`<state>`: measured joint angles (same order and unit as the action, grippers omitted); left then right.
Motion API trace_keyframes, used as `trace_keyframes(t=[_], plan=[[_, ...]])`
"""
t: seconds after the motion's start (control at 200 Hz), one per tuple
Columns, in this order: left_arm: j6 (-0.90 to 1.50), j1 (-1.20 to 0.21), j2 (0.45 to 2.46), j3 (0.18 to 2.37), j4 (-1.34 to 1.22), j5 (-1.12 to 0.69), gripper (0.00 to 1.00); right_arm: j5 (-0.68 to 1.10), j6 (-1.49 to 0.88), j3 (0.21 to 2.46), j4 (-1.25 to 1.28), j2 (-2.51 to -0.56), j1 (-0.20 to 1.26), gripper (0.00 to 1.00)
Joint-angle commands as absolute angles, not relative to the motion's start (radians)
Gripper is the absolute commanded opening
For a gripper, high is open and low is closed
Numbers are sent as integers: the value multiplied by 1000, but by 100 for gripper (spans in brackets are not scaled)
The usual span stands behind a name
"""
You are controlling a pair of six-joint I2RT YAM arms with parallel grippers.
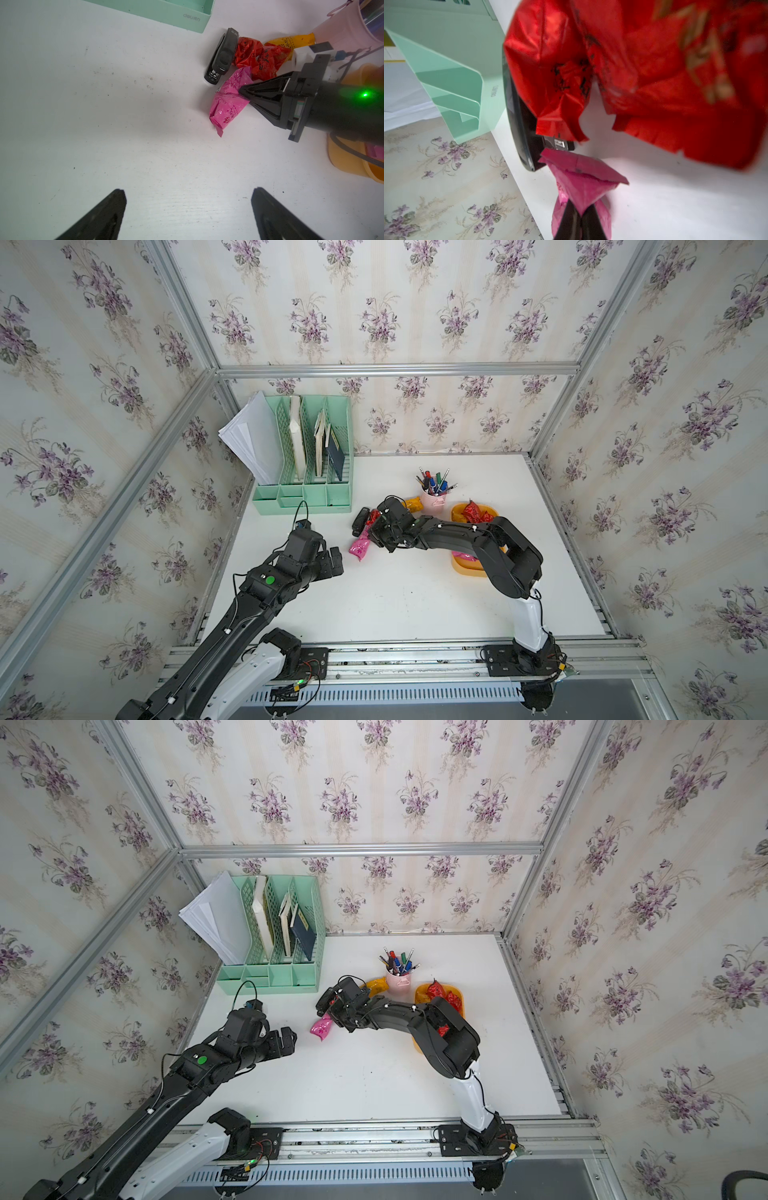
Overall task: Put the tea bags into the storage box
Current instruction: Pick up the tea bag from the center of the board, then place the tea bag in the storage box.
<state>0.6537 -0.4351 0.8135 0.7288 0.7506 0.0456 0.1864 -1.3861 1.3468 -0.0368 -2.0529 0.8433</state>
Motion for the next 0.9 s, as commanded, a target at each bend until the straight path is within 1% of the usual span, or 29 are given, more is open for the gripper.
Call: trace_keyframes(t=[0.0,0.14,0.225,0.31,0.47,0.495,0.605,0.754,0.894], plan=[[637,-434,828,717,736,11,99,194,-1232,1349,-138,-1994,842,0],[626,-434,884,707,676,-42,99,205,-1055,1292,-248,-1883,822,0],[607,-434,941,718,631,-81,99,243,-946,1259,-336,-1824,780,0],[588,-435,1019,756,601,-110,99,244,-850,1214,-428,-1749,723,0],[566,-439,1180,860,571,-154,99,277,-689,1136,-581,-1596,554,0],[566,-440,1201,874,564,-160,99,282,-663,1136,-610,-1577,491,0],[581,-448,1267,923,531,-169,99,307,-570,1149,-710,-1502,354,0],[600,-461,1324,974,518,-169,99,361,-489,1199,-774,-1468,205,0],[598,-470,1349,998,537,-167,99,346,-409,1261,-850,-1539,137,0]])
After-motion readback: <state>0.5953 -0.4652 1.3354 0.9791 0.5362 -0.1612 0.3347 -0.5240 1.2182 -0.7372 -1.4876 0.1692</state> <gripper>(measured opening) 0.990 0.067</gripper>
